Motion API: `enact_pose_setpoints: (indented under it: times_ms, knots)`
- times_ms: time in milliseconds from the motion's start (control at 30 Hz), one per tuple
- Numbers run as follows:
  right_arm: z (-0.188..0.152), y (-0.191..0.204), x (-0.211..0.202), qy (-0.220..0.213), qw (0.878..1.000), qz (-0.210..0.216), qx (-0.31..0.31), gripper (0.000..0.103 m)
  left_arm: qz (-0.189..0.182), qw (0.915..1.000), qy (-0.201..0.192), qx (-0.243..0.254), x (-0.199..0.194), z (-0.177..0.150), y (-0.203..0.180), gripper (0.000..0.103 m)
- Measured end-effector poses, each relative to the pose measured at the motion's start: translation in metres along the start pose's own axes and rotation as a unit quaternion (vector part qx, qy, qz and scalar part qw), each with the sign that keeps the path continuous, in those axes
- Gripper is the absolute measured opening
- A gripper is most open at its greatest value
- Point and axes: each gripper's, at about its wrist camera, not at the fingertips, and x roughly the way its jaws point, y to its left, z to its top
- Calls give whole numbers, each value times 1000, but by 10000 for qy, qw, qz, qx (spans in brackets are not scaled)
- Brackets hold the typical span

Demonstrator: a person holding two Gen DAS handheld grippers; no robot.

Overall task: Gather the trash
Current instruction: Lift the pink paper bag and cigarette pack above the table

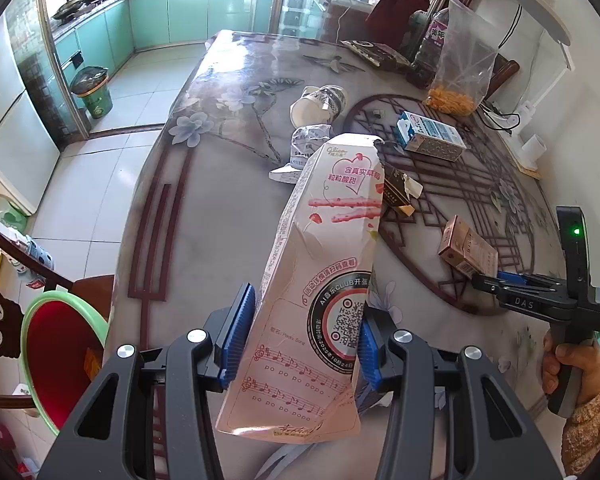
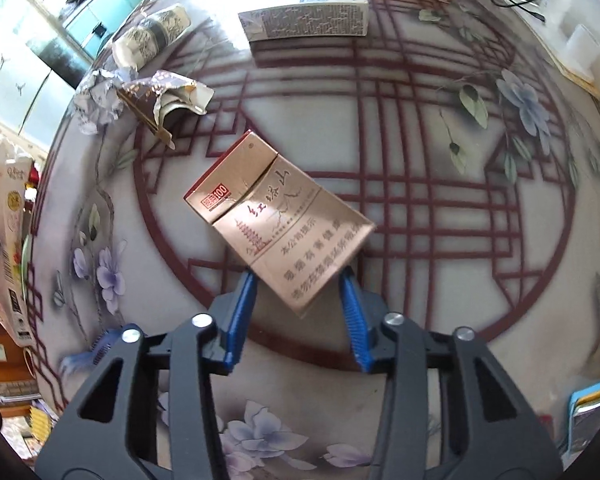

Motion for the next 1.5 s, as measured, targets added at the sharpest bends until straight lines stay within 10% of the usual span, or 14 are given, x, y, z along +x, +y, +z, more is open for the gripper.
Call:
enact_pose_setpoints:
  times_ms: [567, 633, 700, 1100, 1500]
  knots:
    - [-13, 26, -28, -276, 9979, 426, 408, 15, -165, 9998, -33, 59, -10, -9, 37, 44]
    - [-12, 24, -26, -292, 9983, 316, 383, 55, -142, 9999, -23, 22, -11, -10, 43, 44]
    - [-7, 22, -27, -440, 9980, 221, 384, 74, -116, 9999, -7, -25, -12, -13, 49, 44]
    - [22, 51, 9, -77, 9981, -259, -553, 65, -15, 9999, 66, -114, -12, -23, 60, 44]
    - [8, 62, -38, -516, 9981, 348, -21, 62, -69, 9999, 72, -88, -13, -24, 60, 44]
